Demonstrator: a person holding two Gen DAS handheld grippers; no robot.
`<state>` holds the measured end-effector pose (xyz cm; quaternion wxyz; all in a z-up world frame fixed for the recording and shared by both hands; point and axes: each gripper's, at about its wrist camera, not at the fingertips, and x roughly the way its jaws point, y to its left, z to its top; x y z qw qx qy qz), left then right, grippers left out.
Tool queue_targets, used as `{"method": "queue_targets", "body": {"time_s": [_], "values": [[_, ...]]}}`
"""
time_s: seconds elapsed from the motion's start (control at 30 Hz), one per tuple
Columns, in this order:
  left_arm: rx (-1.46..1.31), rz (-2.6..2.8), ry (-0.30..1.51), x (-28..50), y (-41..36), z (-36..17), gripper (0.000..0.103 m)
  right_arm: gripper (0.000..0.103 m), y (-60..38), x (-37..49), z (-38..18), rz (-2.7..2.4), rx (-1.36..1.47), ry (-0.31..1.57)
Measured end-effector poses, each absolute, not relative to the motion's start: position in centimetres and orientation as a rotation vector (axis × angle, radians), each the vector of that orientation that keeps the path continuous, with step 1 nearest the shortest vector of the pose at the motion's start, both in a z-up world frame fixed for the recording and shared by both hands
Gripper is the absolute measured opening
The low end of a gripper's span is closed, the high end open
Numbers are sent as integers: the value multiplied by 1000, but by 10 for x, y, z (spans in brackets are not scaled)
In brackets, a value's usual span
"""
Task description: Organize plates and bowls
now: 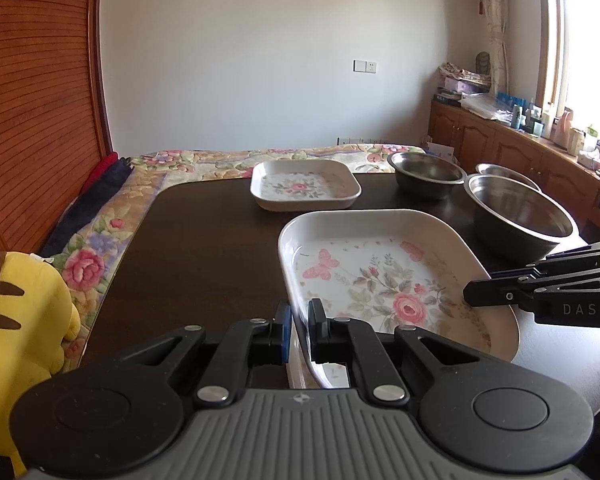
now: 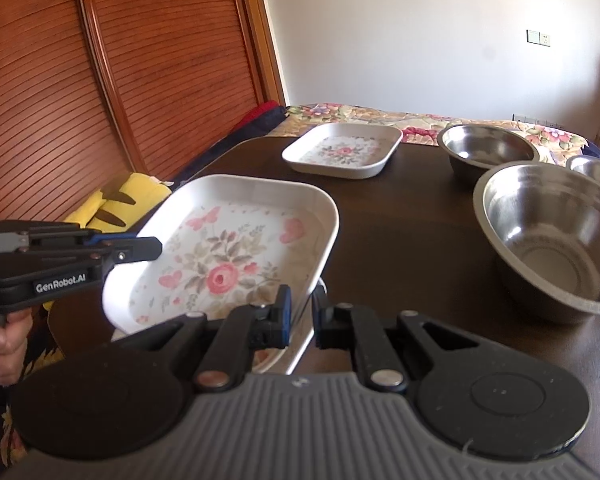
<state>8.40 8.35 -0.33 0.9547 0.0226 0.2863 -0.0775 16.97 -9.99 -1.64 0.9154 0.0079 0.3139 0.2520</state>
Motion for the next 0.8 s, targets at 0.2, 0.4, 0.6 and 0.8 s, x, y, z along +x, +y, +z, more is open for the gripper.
{"method": "queue_targets", "body": {"time_s": [0.2, 0.4, 0.6, 0.8], "values": [[46, -159, 594, 77, 82, -8, 9, 13, -103, 163, -18, 521, 16, 645], [52, -161, 605, 71, 80, -13, 10, 13, -107, 161, -19, 526, 18, 645], [50, -152, 615, 70, 83, -16, 10, 13, -104, 157, -19, 542, 10, 645], [53, -145, 623, 70, 83, -20, 10, 13, -101, 155, -21, 544, -5, 642]]}}
